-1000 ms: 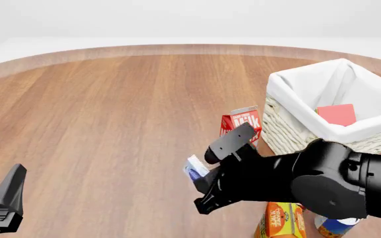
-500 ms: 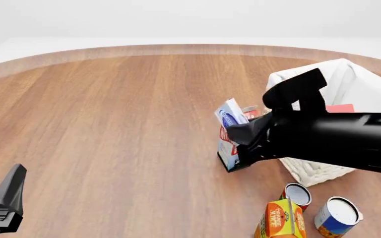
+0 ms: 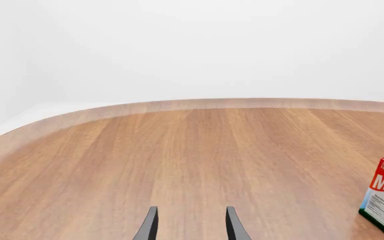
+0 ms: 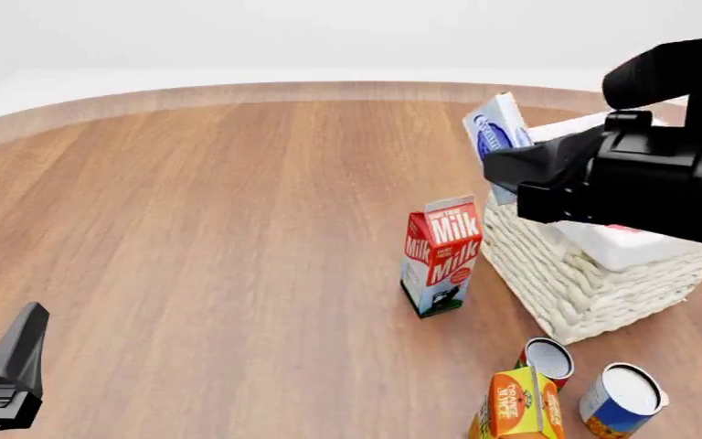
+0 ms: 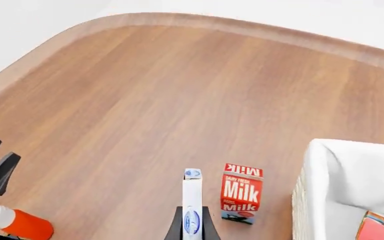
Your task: Pick up the cream cheese box and the butter, and put them in the basket.
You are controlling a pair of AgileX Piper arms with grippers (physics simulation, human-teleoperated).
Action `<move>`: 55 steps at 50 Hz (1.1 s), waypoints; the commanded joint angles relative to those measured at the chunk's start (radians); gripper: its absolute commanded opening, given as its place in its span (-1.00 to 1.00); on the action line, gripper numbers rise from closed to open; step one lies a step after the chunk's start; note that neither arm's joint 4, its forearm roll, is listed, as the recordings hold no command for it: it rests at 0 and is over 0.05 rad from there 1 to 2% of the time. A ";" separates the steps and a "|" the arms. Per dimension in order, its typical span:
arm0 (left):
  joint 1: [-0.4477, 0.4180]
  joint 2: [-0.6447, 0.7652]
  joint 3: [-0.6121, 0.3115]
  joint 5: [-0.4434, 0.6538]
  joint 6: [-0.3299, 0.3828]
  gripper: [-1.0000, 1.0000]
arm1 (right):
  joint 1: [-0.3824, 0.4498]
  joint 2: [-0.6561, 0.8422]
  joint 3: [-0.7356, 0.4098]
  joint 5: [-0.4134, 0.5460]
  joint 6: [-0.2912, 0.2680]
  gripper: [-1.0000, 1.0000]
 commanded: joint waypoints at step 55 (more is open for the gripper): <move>0.000 0.000 0.000 0.000 0.000 1.00 | -0.557 0.186 -0.068 -0.149 -0.075 -1.00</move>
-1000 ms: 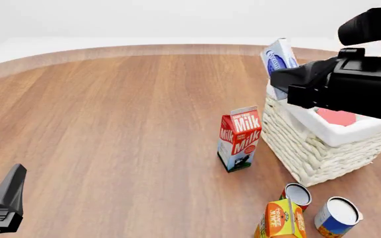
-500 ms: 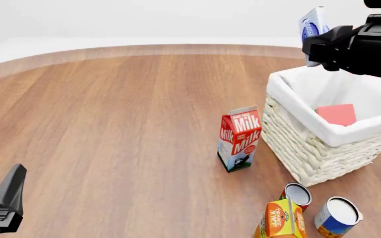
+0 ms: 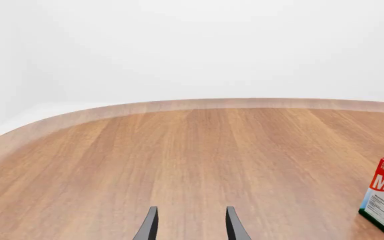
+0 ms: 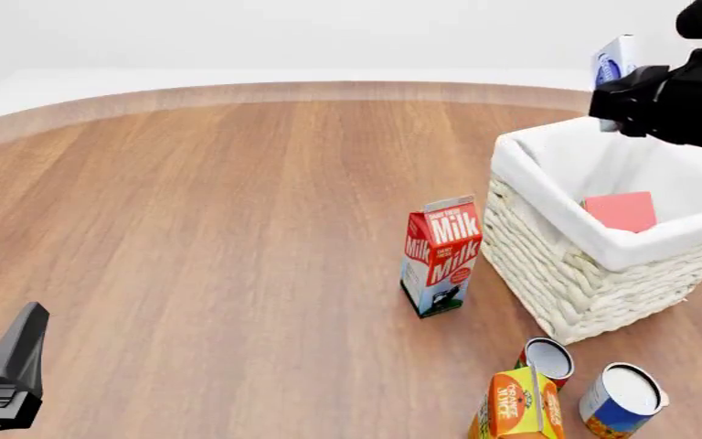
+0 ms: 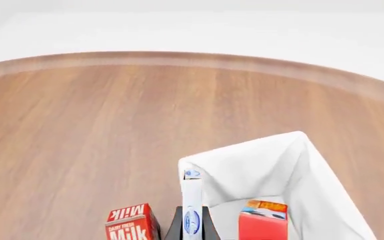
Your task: Pick up the cream cheese box and the butter, and put them in the basket.
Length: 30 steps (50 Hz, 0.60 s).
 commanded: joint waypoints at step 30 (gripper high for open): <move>0.000 0.000 0.000 0.000 0.000 1.00 | -0.169 0.099 0.126 -0.150 -0.010 -1.00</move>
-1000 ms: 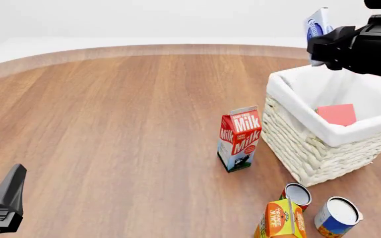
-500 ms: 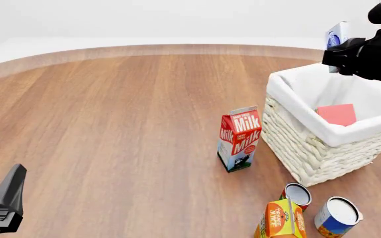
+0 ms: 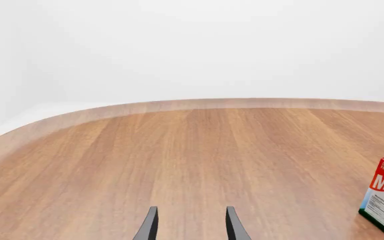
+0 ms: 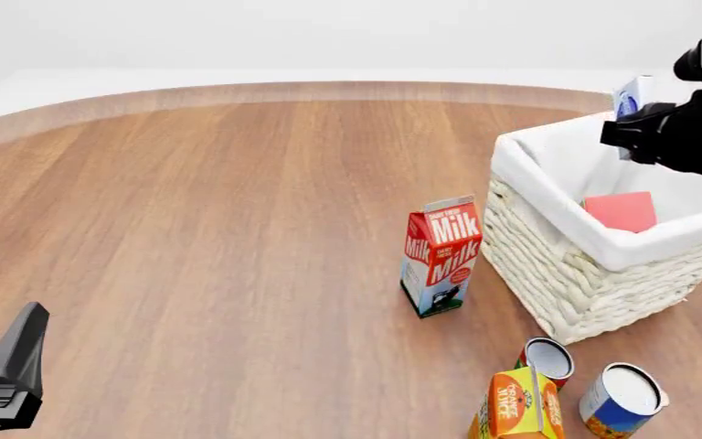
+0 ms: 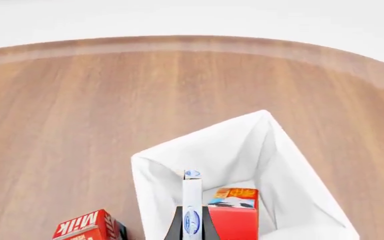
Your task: Pick up the cream cheese box and the butter, and put them in the basket.
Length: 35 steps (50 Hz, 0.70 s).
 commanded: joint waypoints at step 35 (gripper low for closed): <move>0.000 0.000 0.000 0.000 0.000 1.00 | -0.052 0.012 0.108 -0.073 0.014 -1.00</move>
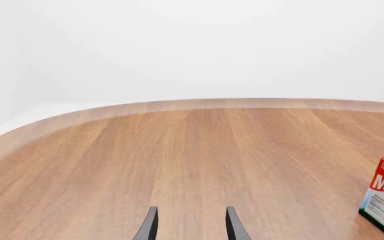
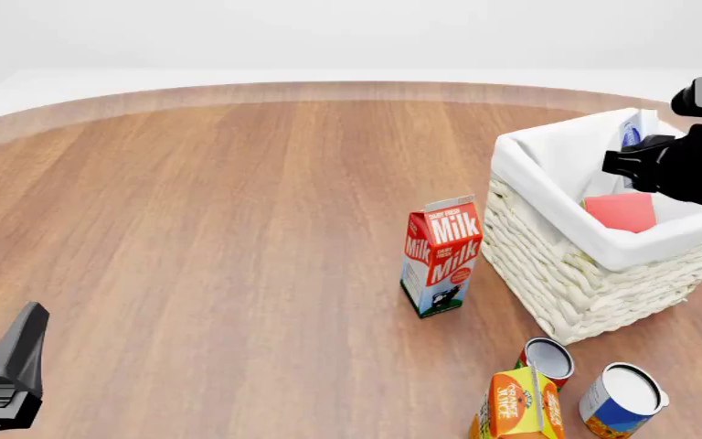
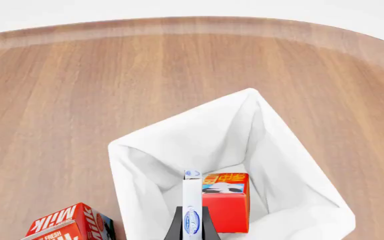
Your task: Pick up the cream cheese box and the butter, and put them in the basket.
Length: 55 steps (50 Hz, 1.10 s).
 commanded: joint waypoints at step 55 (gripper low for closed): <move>0.000 0.000 0.000 0.000 0.000 1.00 | 0.024 -0.113 -0.167 0.155 0.074 1.00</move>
